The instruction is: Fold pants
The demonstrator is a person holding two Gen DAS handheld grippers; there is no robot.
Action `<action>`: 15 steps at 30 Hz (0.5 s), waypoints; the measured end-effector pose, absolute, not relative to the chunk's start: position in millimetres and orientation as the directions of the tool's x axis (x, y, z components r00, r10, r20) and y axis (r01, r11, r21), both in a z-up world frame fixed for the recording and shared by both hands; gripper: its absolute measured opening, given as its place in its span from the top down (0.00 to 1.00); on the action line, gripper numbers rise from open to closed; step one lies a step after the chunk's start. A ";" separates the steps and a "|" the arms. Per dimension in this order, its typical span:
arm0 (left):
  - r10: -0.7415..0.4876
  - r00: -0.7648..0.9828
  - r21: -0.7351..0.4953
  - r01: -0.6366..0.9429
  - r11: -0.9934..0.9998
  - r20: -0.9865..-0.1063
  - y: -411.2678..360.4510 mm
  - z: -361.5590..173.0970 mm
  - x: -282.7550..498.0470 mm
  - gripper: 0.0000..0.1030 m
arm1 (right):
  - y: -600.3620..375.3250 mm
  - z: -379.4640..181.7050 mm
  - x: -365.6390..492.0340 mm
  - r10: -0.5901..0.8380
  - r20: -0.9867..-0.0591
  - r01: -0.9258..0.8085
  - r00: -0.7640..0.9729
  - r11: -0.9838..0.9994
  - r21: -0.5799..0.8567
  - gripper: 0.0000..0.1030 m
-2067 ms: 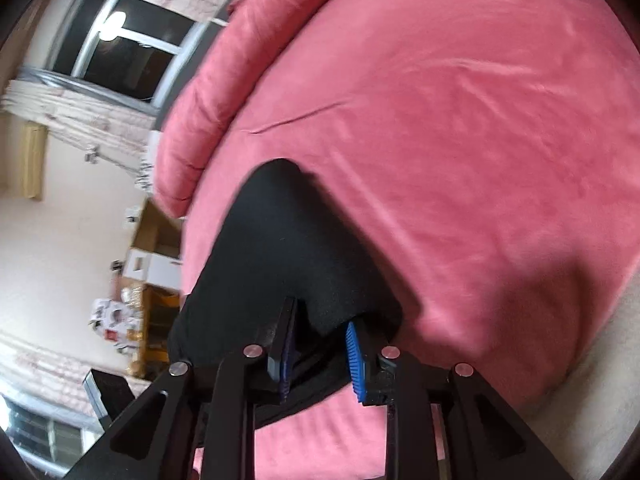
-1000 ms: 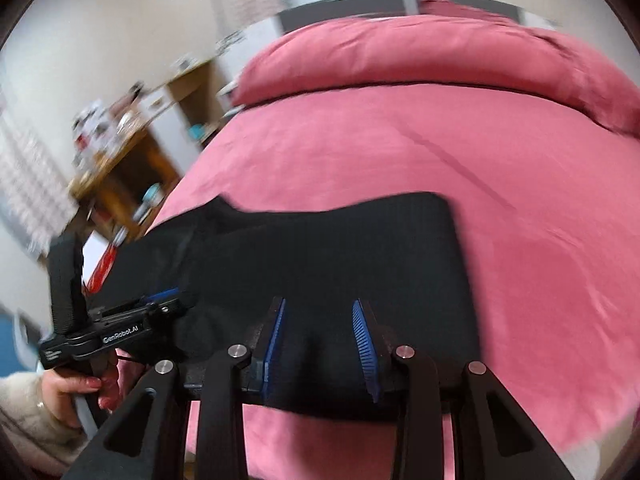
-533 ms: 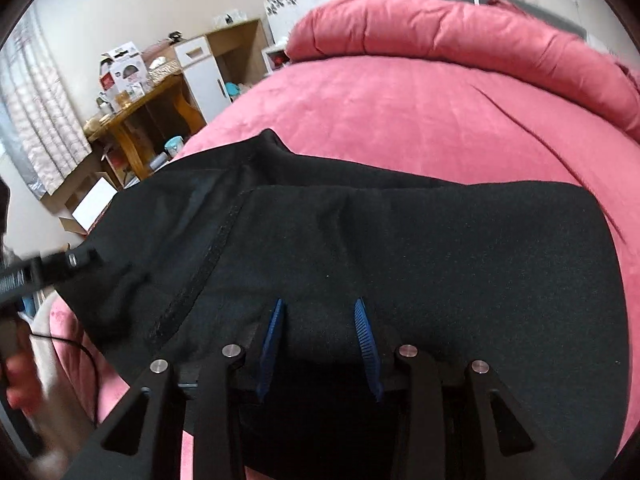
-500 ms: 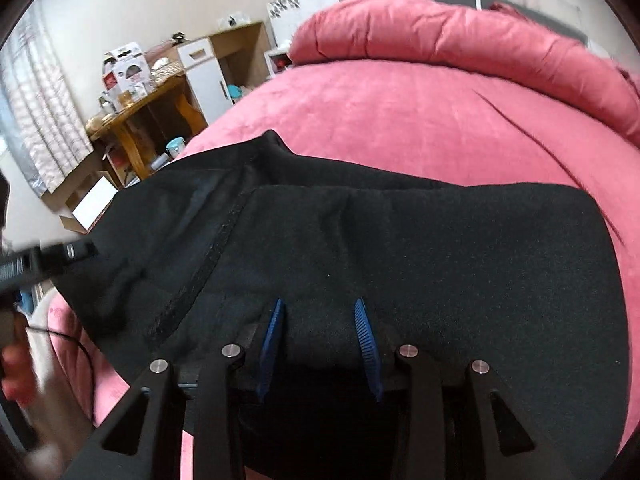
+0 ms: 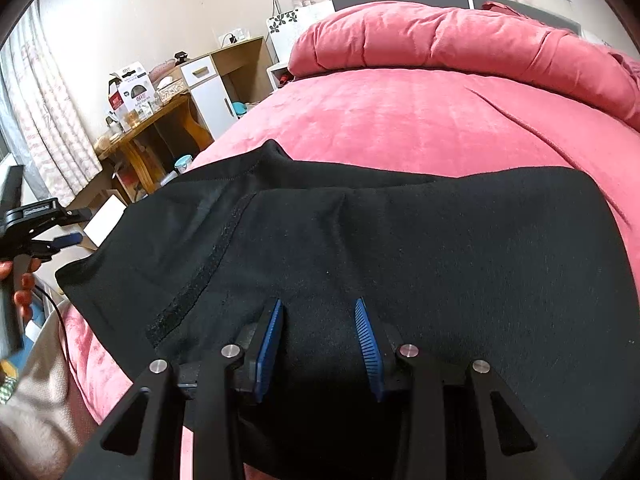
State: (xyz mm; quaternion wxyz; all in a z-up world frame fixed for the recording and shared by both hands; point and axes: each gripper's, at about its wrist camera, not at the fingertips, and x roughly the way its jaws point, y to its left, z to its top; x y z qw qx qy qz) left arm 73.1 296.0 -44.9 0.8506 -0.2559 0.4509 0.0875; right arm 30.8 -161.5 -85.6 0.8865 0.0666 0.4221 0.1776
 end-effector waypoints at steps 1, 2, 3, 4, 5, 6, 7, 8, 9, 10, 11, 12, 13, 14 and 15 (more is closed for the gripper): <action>-0.110 0.569 -0.382 -0.385 0.840 -0.815 306.5 -49.8 78.1 0.39 | -161.5 -86.1 31.2 0.373 -0.724 -0.257 0.580 0.927 0.272 0.62; -0.152 0.545 -0.411 -0.392 0.823 -0.824 316.3 -56.5 84.6 0.39 | -162.7 -86.7 31.1 0.375 -0.724 -0.255 0.579 0.927 0.276 0.62; -0.201 0.518 -0.444 -0.401 0.801 -0.832 325.7 -65.4 90.8 0.39 | -163.3 -86.4 30.9 0.377 -0.723 -0.253 0.579 0.926 0.280 0.62; -0.245 0.502 -0.478 -0.410 0.777 -0.830 331.4 -73.9 94.8 0.38 | -165.8 -85.8 30.1 0.378 -0.723 -0.252 0.578 0.925 0.283 0.62; -0.266 0.479 -0.486 -0.424 0.764 -0.836 333.9 -81.3 96.5 0.38 | -165.9 -85.5 30.2 0.379 -0.724 -0.250 0.576 0.925 0.285 0.62; -0.268 0.456 -0.477 -0.440 0.761 -0.849 336.7 -87.4 97.7 0.38 | -165.7 -85.2 29.9 0.379 -0.725 -0.249 0.575 0.925 0.286 0.62; -0.265 0.457 -0.475 -0.445 0.759 -0.849 335.9 -89.2 95.7 0.38 | -166.4 -84.6 29.0 0.378 -0.726 -0.248 0.575 0.926 0.285 0.62; -0.263 0.461 -0.479 -0.449 0.755 -0.847 336.8 -91.2 93.4 0.38 | -166.4 -84.3 28.7 0.376 -0.728 -0.248 0.574 0.926 0.284 0.62; -0.263 0.460 -0.479 -0.453 0.752 -0.848 337.2 -93.3 91.2 0.38 | -166.2 -84.2 28.4 0.375 -0.728 -0.247 0.573 0.927 0.283 0.62; -0.269 0.454 -0.479 -0.450 0.753 -0.849 336.7 -96.7 89.2 0.38 | -166.7 -83.9 28.2 0.375 -0.728 -0.248 0.573 0.927 0.283 0.62; -0.277 0.443 -0.477 -0.445 0.758 -0.853 336.7 -99.6 89.0 0.38 | -166.6 -84.0 28.2 0.375 -0.728 -0.246 0.574 0.927 0.283 0.62; -0.283 0.429 -0.472 -0.440 0.764 -0.858 335.9 -102.6 89.0 0.38 | -166.6 -84.0 28.4 0.375 -0.728 -0.244 0.573 0.927 0.285 0.62; -0.297 0.402 -0.464 -0.426 0.777 -0.866 334.3 -104.4 88.2 0.38 | -167.0 -84.3 28.7 0.375 -0.729 -0.243 0.573 0.927 0.286 0.62; -0.308 0.385 -0.462 -0.417 0.783 -0.870 332.4 -107.1 89.6 0.38 | -167.2 -84.3 28.8 0.376 -0.728 -0.241 0.573 0.926 0.289 0.62; -0.320 0.371 -0.463 -0.409 0.786 -0.872 331.1 -109.2 89.2 0.38 | -167.5 -84.1 28.8 0.377 -0.728 -0.241 0.572 0.926 0.290 0.62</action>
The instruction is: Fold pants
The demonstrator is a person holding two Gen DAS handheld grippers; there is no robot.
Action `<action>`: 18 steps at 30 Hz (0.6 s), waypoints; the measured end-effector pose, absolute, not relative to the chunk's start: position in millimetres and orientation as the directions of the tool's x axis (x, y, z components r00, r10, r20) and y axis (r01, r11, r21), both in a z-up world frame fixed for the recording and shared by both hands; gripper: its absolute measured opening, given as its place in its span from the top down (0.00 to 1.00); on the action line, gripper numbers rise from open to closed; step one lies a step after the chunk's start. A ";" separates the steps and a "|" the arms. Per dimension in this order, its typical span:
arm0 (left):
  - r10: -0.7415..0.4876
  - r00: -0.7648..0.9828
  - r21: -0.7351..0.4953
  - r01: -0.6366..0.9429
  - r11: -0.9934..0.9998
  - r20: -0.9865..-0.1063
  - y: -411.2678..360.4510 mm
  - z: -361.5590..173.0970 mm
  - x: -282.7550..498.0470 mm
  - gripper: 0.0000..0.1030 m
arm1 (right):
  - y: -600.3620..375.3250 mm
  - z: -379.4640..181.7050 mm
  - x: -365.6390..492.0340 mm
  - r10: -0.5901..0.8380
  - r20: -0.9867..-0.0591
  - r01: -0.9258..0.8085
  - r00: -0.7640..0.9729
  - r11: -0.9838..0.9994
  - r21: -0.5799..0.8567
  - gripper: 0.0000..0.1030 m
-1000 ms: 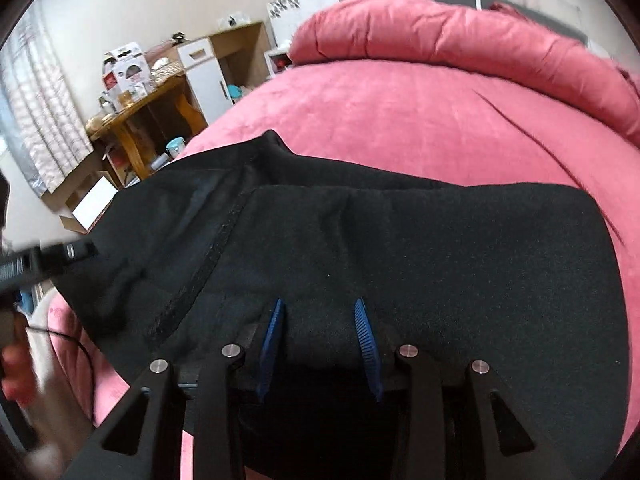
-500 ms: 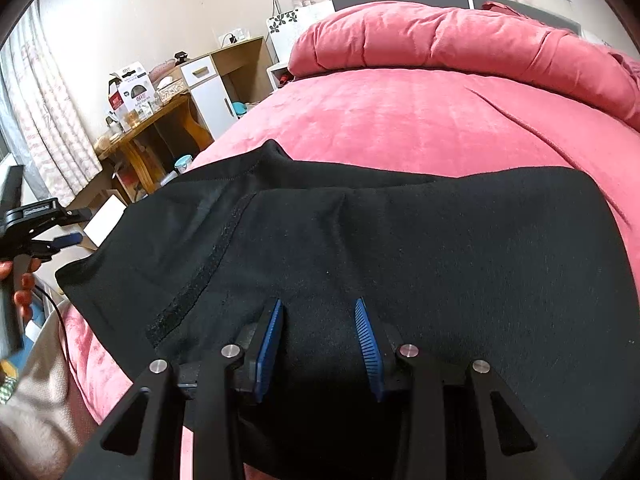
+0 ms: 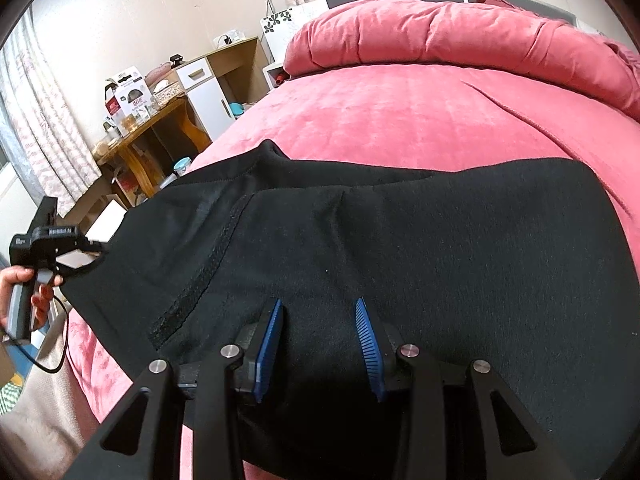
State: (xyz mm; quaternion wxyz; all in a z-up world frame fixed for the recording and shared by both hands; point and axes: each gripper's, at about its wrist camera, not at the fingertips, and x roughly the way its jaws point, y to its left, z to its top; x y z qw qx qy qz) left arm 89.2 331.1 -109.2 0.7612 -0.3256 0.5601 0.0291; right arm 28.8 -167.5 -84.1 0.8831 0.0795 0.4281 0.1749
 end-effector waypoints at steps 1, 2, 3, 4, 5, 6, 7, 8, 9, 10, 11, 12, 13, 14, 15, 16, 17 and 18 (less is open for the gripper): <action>-0.339 0.361 -0.473 -0.403 0.783 -0.869 330.0 -110.8 87.7 0.38 | -168.0 -84.3 29.7 0.378 -0.728 -0.242 0.571 0.926 0.291 0.62; -0.354 0.358 -0.484 -0.401 0.778 -0.864 329.4 -112.6 86.8 0.38 | -168.1 -84.2 29.9 0.379 -0.728 -0.242 0.571 0.925 0.292 0.62; -0.364 0.359 -0.494 -0.399 0.772 -0.859 328.7 -114.4 85.8 0.39 | -168.4 -84.5 29.9 0.380 -0.728 -0.242 0.571 0.925 0.293 0.62; -0.371 0.368 -0.505 -0.397 0.766 -0.852 327.5 -114.4 80.9 0.42 | -168.3 -84.4 29.7 0.379 -0.728 -0.242 0.571 0.925 0.292 0.62; -0.371 0.376 -0.508 -0.392 0.767 -0.849 327.2 -113.7 78.6 0.49 | -167.9 -84.4 29.6 0.378 -0.728 -0.241 0.572 0.926 0.291 0.62; -0.366 0.382 -0.506 -0.388 0.770 -0.849 326.9 -113.1 77.0 0.54 | -167.8 -84.4 29.4 0.377 -0.728 -0.241 0.572 0.926 0.289 0.62; -0.364 0.389 -0.508 -0.383 0.772 -0.846 326.8 -112.0 74.8 0.57 | -167.5 -84.4 29.1 0.376 -0.729 -0.242 0.573 0.927 0.288 0.62; -0.361 0.398 -0.510 -0.380 0.772 -0.844 326.7 -110.0 72.8 0.63 | -167.5 -84.4 28.9 0.375 -0.728 -0.242 0.573 0.927 0.287 0.62; -0.357 0.406 -0.511 -0.377 0.773 -0.841 326.0 -109.1 71.2 0.68 | -167.5 -84.5 28.8 0.376 -0.728 -0.242 0.573 0.927 0.288 0.62; -0.354 0.415 -0.512 -0.374 0.773 -0.838 325.6 -107.3 69.6 0.71 | -167.7 -84.6 28.8 0.376 -0.728 -0.241 0.573 0.927 0.289 0.62; -0.352 0.429 -0.516 -0.368 0.773 -0.832 324.8 -104.8 68.0 0.77 | -167.6 -84.5 28.6 0.376 -0.728 -0.241 0.573 0.926 0.289 0.62; -0.347 0.445 -0.519 -0.359 0.775 -0.826 323.3 -101.4 66.1 0.80 | -167.6 -84.5 28.5 0.376 -0.728 -0.241 0.574 0.927 0.289 0.62; -0.341 0.459 -0.520 -0.352 0.778 -0.821 321.4 -98.5 64.5 0.81 | -167.6 -84.6 28.3 0.376 -0.727 -0.242 0.574 0.926 0.288 0.62; -0.337 0.474 -0.523 -0.343 0.780 -0.814 320.3 -95.6 63.1 0.84 | -167.7 -84.7 28.1 0.376 -0.727 -0.243 0.575 0.927 0.288 0.62; -0.333 0.500 -0.530 -0.326 0.783 -0.800 316.9 -90.2 60.6 0.85 | -167.5 -84.6 27.8 0.376 -0.727 -0.243 0.575 0.927 0.287 0.62; -0.320 0.518 -0.525 -0.316 0.791 -0.793 313.6 -83.9 59.4 0.85 | -167.7 -84.7 28.0 0.376 -0.727 -0.242 0.575 0.927 0.288 0.62; -0.313 0.533 -0.523 -0.306 0.796 -0.787 311.3 -79.3 58.3 0.85 | -167.6 -84.7 27.8 0.376 -0.727 -0.242 0.575 0.926 0.288 0.62; -0.309 0.556 -0.527 -0.288 0.800 -0.772 306.5 -71.6 56.3 0.85 | -167.6 -84.6 27.6 0.377 -0.727 -0.243 0.575 0.926 0.288 0.62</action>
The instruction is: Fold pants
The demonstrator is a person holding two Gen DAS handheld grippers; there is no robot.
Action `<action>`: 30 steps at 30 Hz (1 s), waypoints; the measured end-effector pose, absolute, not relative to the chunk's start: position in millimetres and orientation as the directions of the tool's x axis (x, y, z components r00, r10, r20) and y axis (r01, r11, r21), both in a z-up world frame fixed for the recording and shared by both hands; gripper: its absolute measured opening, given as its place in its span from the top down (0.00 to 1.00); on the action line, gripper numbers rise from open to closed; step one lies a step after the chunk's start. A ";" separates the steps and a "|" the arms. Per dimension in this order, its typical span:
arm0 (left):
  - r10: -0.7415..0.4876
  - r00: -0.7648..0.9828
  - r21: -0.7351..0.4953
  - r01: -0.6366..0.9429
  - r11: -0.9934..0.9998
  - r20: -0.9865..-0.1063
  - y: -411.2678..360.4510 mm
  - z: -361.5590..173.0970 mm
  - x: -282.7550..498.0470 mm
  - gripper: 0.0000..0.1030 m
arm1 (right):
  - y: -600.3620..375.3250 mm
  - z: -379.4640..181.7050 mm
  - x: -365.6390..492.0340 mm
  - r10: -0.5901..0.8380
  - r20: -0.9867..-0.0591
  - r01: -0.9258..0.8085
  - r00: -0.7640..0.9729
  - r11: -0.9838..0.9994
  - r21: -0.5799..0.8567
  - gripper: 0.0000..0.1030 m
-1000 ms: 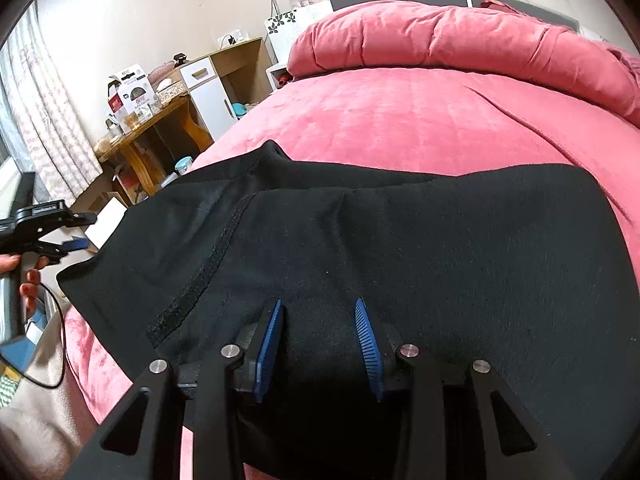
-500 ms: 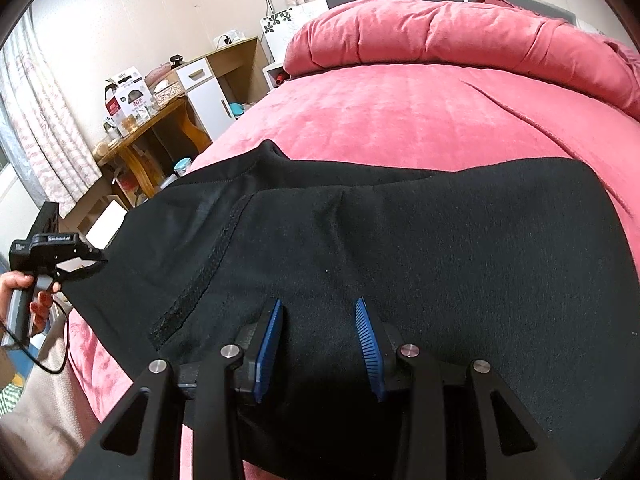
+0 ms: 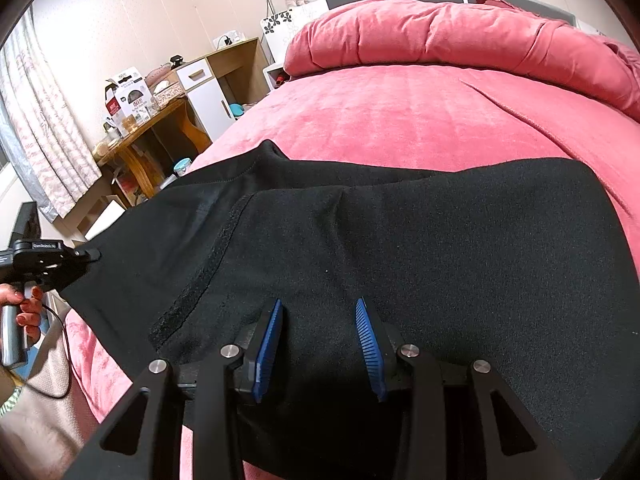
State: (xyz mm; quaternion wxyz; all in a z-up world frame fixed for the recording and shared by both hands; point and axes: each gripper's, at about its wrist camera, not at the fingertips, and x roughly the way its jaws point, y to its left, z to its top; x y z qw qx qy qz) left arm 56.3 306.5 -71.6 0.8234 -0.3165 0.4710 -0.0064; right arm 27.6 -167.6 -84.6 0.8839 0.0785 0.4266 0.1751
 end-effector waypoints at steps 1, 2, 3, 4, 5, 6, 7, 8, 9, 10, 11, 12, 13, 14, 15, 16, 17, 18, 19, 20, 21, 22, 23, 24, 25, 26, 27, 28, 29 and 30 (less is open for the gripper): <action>-0.306 0.570 -0.528 -0.276 0.803 -0.763 303.4 -67.2 56.6 0.85 | -167.6 -84.5 27.7 0.377 -0.726 -0.242 0.575 0.926 0.289 0.62; -0.283 0.587 -0.510 -0.265 0.818 -0.758 297.4 -58.6 55.4 0.85 | -167.5 -84.6 27.7 0.377 -0.726 -0.242 0.575 0.926 0.289 0.62; -0.273 0.602 -0.501 -0.249 0.829 -0.751 291.6 -51.5 54.7 0.86 | -167.6 -84.6 28.0 0.376 -0.727 -0.242 0.575 0.926 0.289 0.62; -0.262 0.623 -0.485 -0.216 0.847 -0.737 281.1 -41.0 54.0 0.86 | -167.8 -84.2 27.9 0.377 -0.726 -0.241 0.575 0.926 0.290 0.62; -0.258 0.636 -0.472 -0.191 0.860 -0.728 272.4 -33.1 53.3 0.86 | -167.8 -83.9 27.7 0.378 -0.726 -0.241 0.574 0.926 0.291 0.62; -0.256 0.646 -0.455 -0.160 0.876 -0.719 260.8 -25.0 53.0 0.86 | -168.1 -83.4 27.8 0.380 -0.726 -0.241 0.573 0.925 0.293 0.62; -0.255 0.652 -0.444 -0.140 0.885 -0.714 253.4 -20.2 53.0 0.86 | -168.5 -83.1 27.8 0.382 -0.726 -0.240 0.572 0.924 0.297 0.62; -0.255 0.663 -0.426 -0.107 0.898 -0.704 240.9 -12.8 52.8 0.86 | -169.3 -82.8 27.8 0.386 -0.725 -0.238 0.571 0.923 0.303 0.62; -0.259 0.669 -0.418 -0.085 0.905 -0.697 232.4 -8.2 52.7 0.86 | -170.2 -82.8 28.0 0.389 -0.724 -0.237 0.570 0.921 0.308 0.62; -0.268 0.675 -0.412 -0.058 0.909 -0.687 222.3 -3.1 52.6 0.86 | -171.0 -82.6 28.1 0.393 -0.723 -0.236 0.569 0.920 0.314 0.61; -0.275 0.683 -0.403 -0.032 0.915 -0.677 211.3 2.3 52.8 0.86 | -172.1 -82.6 28.2 0.400 -0.720 -0.237 0.567 0.916 0.322 0.59; -0.281 0.691 -0.396 -0.008 0.918 -0.666 200.9 7.5 53.2 0.86 | -172.9 -82.4 28.1 0.408 -0.717 -0.239 0.565 0.913 0.331 0.58; -0.286 0.694 -0.393 0.005 0.920 -0.661 194.6 11.1 53.6 0.86 | -172.3 -82.3 27.0 0.412 -0.716 -0.240 0.564 0.911 0.335 0.55; -0.299 0.697 -0.389 0.032 0.921 -0.651 183.6 16.3 55.0 0.86 | -172.2 -81.5 26.2 0.418 -0.713 -0.244 0.563 0.908 0.340 0.53; -0.307 0.698 -0.387 0.046 0.921 -0.647 176.4 20.2 55.4 0.86 | -172.2 -81.0 25.7 0.422 -0.711 -0.247 0.562 0.907 0.343 0.52; -0.322 0.696 -0.389 0.066 0.919 -0.642 167.9 23.7 56.7 0.86 | -172.8 -79.5 24.8 0.427 -0.707 -0.249 0.563 0.904 0.348 0.51; -0.343 0.692 -0.390 0.095 0.916 -0.636 156.5 27.5 58.6 0.86 | -174.0 -78.2 23.9 0.431 -0.703 -0.247 0.566 0.902 0.354 0.51; -0.356 0.691 -0.386 0.120 0.915 -0.629 147.4 30.7 58.9 0.86 | -175.3 -77.4 23.6 0.436 -0.699 -0.245 0.567 0.899 0.362 0.51; -0.366 0.690 -0.383 0.138 0.914 -0.625 141.0 33.0 59.0 0.86 | -177.0 -76.8 22.5 0.442 -0.693 -0.239 0.569 0.896 0.374 0.50; -0.383 0.684 -0.377 0.168 0.911 -0.620 129.1 35.2 59.1 0.86 | -179.8 -75.6 22.0 0.450 -0.687 -0.233 0.570 0.891 0.389 0.50; -0.396 0.678 -0.371 0.191 0.909 -0.619 119.2 37.1 58.7 0.86 | -181.9 -74.3 21.5 0.458 -0.681 -0.231 0.572 0.886 0.402 0.50; -0.409 0.672 -0.364 0.216 0.906 -0.617 108.7 38.5 58.8 0.86 | -183.8 -72.9 20.4 0.461 -0.674 -0.228 0.577 0.883 0.409 0.50; -0.427 0.663 -0.361 0.244 0.900 -0.615 97.3 39.0 58.4 0.86 | -186.3 -71.1 19.2 0.459 -0.667 -0.221 0.586 0.883 0.413 0.49; -0.453 0.647 -0.367 0.274 0.889 -0.614 86.2 38.9 58.0 0.86 | -188.2 -70.4 18.8 0.459 -0.665 -0.218 0.589 0.882 0.417 0.49; -0.469 0.637 -0.369 0.294 0.882 -0.612 79.7 38.9 56.2 0.86 | -191.1 -69.6 18.4 0.459 -0.660 -0.207 0.595 0.881 0.426 0.49; -0.493 0.620 -0.366 0.330 0.870 -0.610 66.6 38.5 55.4 0.86 | -193.7 -69.1 18.2 0.457 -0.657 -0.196 0.600 0.880 0.433 0.49; -0.501 0.611 -0.361 0.347 0.865 -0.612 58.8 38.2 54.8 0.86 | -195.6 -68.9 18.1 0.455 -0.656 -0.189 0.603 0.880 0.437 0.49; -0.513 0.595 -0.353 0.372 0.858 -0.619 47.6 36.9 53.9 0.86 | -198.0 -69.2 18.5 0.452 -0.656 -0.179 0.604 0.879 0.441 0.48; -0.526 0.574 -0.345 0.401 0.849 -0.628 35.8 34.1 53.8 0.86 | -200.7 -70.1 18.8 0.449 -0.656 -0.166 0.606 0.879 0.447 0.48; -0.535 0.560 -0.340 0.419 0.842 -0.633 27.7 31.4 53.6 0.86 | -203.2 -70.9 18.3 0.447 -0.656 -0.157 0.608 0.878 0.453 0.48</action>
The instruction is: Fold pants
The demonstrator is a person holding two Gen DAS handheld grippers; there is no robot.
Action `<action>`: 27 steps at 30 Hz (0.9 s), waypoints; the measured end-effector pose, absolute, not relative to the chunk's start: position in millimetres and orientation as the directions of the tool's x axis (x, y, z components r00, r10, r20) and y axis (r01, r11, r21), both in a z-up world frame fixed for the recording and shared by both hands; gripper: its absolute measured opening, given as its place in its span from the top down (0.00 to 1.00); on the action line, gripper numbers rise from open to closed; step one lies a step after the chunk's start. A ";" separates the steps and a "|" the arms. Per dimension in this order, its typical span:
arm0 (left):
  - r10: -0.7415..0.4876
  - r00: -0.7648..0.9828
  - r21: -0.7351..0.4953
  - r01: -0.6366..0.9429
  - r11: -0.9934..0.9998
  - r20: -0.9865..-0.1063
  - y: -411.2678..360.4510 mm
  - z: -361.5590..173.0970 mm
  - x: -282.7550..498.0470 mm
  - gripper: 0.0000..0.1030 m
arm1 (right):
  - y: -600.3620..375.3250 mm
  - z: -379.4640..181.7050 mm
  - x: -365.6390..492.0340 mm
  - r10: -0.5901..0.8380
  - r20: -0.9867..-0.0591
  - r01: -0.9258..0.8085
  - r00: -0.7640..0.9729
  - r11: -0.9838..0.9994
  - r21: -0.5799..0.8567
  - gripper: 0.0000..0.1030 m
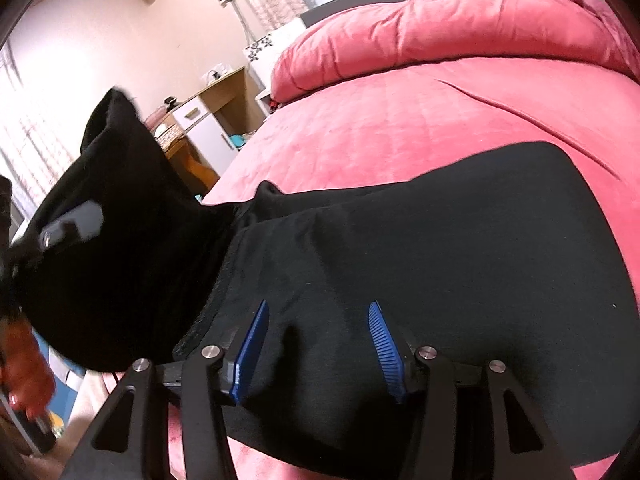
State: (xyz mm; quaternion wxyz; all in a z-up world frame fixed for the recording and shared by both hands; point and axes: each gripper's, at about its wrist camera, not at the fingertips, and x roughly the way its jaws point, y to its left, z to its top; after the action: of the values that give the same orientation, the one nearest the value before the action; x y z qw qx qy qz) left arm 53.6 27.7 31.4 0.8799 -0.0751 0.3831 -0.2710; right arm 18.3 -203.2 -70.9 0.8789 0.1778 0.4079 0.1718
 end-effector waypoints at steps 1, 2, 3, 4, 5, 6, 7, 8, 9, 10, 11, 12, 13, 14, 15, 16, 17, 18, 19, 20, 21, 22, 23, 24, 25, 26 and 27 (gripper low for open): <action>-0.543 0.532 -0.335 0.441 0.833 -0.650 14.6 26.0 54.1 0.86 | -205.3 -70.9 18.4 0.444 -0.656 -0.149 0.611 0.878 0.455 0.48; -0.547 0.514 -0.337 0.448 0.828 -0.661 8.1 21.3 54.9 0.86 | -208.4 -70.6 18.1 0.432 -0.657 -0.132 0.618 0.881 0.455 0.48; -0.553 0.492 -0.347 0.451 0.823 -0.673 0.6 14.2 56.4 0.85 | -211.3 -70.5 18.2 0.427 -0.656 -0.124 0.622 0.881 0.456 0.48; -0.555 0.472 -0.354 0.451 0.820 -0.685 -5.9 7.6 56.1 0.85 | -213.8 -69.7 17.2 0.424 -0.654 -0.114 0.626 0.880 0.461 0.48; -0.555 0.457 -0.357 0.451 0.818 -0.695 -10.2 1.5 55.3 0.85 | -217.7 -69.4 17.0 0.416 -0.655 -0.095 0.631 0.879 0.466 0.48; -0.554 0.438 -0.358 0.452 0.817 -0.708 -16.6 -6.2 56.1 0.85 | -221.1 -69.3 18.2 0.413 -0.654 -0.083 0.633 0.877 0.473 0.48; -0.552 0.427 -0.358 0.454 0.816 -0.717 -20.0 -12.2 60.6 0.85 | -224.0 -69.4 18.2 0.415 -0.652 -0.075 0.635 0.873 0.483 0.48; -0.548 0.419 -0.354 0.457 0.816 -0.724 -23.0 -16.7 60.8 0.84 | -228.0 -69.9 17.8 0.419 -0.647 -0.061 0.636 0.864 0.500 0.48; -0.543 0.416 -0.349 0.457 0.818 -0.729 -26.0 -20.4 61.2 0.83 | -230.7 -70.4 17.6 0.422 -0.645 -0.051 0.637 0.858 0.511 0.48; -0.542 0.411 -0.349 0.457 0.818 -0.733 -28.4 -23.4 62.2 0.82 | -232.1 -70.6 17.3 0.426 -0.642 -0.047 0.637 0.853 0.519 0.48; -0.546 0.400 -0.361 0.451 0.816 -0.736 -29.7 -25.8 62.9 0.79 | -233.3 -71.2 17.3 0.431 -0.640 -0.044 0.636 0.848 0.528 0.48; -0.549 0.393 -0.368 0.447 0.815 -0.738 -31.6 -27.0 63.3 0.76 | -233.6 -71.4 17.4 0.432 -0.640 -0.041 0.635 0.846 0.531 0.48; -0.560 0.379 -0.388 0.441 0.809 -0.737 -31.5 -27.6 62.8 0.71 | -233.5 -71.2 17.3 0.433 -0.640 -0.040 0.635 0.846 0.532 0.48; -0.581 0.359 -0.418 0.438 0.796 -0.730 -29.4 -27.8 60.1 0.68 | -233.5 -71.0 17.7 0.435 -0.639 -0.040 0.634 0.844 0.534 0.48; -0.602 0.344 -0.443 0.439 0.781 -0.721 -26.4 -27.9 56.3 0.65 | -233.9 -71.0 18.3 0.438 -0.638 -0.038 0.633 0.841 0.539 0.48; -0.629 0.326 -0.473 0.444 0.761 -0.705 -24.7 -27.6 54.8 0.65 | -234.5 -71.6 18.6 0.442 -0.636 -0.035 0.632 0.837 0.547 0.47; -0.653 0.309 -0.497 0.453 0.740 -0.692 -23.3 -26.8 50.6 0.65 | -235.8 -71.9 18.6 0.447 -0.634 -0.031 0.631 0.831 0.555 0.47; -0.654 0.309 -0.496 0.456 0.739 -0.691 -22.2 -25.8 47.2 0.65 | -237.4 -72.3 18.4 0.452 -0.630 -0.029 0.631 0.826 0.563 0.47; -0.661 0.310 -0.498 0.464 0.732 -0.683 -19.1 -24.1 43.6 0.65 | -239.0 -72.9 18.5 0.458 -0.626 -0.024 0.631 0.818 0.574 0.47; -0.671 0.320 -0.502 0.472 0.725 -0.669 -16.3 -21.1 40.6 0.65 | -240.7 -73.6 18.7 0.466 -0.620 -0.020 0.631 0.809 0.587 0.47; -0.674 0.335 -0.500 0.474 0.725 -0.659 -14.4 -18.6 39.1 0.65 | -241.9 -74.0 17.8 0.471 -0.616 -0.016 0.632 0.802 0.596 0.46; -0.668 0.371 -0.490 0.470 0.734 -0.645 -8.2 -12.9 36.4 0.65 | -243.3 -73.9 17.4 0.477 -0.609 -0.013 0.633 0.794 0.608 0.45; -0.660 0.398 -0.481 0.464 0.744 -0.637 -2.9 -9.7 35.3 0.65 | -244.6 -73.6 17.0 0.484 -0.602 -0.010 0.635 0.784 0.620 0.44; -0.649 0.427 -0.471 0.454 0.756 -0.630 3.7 -7.0 33.9 0.65 | -245.0 -73.3 16.7 0.488 -0.599 -0.009 0.635 0.780 0.626 0.43; -0.620 0.477 -0.448 0.432 0.783 -0.623 13.4 -3.8 32.2 0.65 | -244.9 -72.6 15.8 0.490 -0.598 -0.011 0.634 0.779 0.627 0.42; -0.591 0.512 -0.428 0.409 0.806 -0.623 19.0 -2.7 31.5 0.65 | -242.9 -71.2 15.4 0.494 -0.598 -0.020 0.631 0.781 0.625 0.40; -0.553 0.548 -0.403 0.379 0.833 -0.627 24.8 -2.3 32.7 0.65 | -241.8 -70.8 14.3 0.498 -0.597 -0.028 0.629 0.782 0.623 0.40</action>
State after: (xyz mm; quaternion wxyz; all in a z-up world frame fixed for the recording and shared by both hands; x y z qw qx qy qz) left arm 32.7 24.8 -2.3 0.8729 -0.1104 0.3931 -0.2671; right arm 14.3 -241.8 -70.8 0.8539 0.2920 0.4023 0.1542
